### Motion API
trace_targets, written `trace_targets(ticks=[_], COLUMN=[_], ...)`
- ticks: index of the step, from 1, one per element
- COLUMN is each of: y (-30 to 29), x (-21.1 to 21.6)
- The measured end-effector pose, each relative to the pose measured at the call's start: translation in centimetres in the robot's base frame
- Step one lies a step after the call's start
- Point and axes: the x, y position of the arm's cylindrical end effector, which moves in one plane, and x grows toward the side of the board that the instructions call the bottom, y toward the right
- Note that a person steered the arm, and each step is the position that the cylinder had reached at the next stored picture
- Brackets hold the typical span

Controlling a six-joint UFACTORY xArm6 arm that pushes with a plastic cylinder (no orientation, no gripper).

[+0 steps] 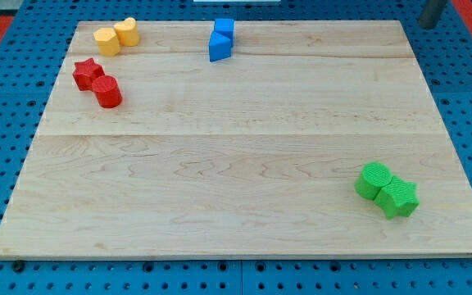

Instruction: Slightly push green star and green circle towards the top

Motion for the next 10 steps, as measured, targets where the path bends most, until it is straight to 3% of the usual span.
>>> trace_targets(ticks=[2,3,5,7,10], y=[-0.1,-1.1,-8.8,-21.8,-24.8], x=[0.6,3.1,7.6,11.5,13.5])
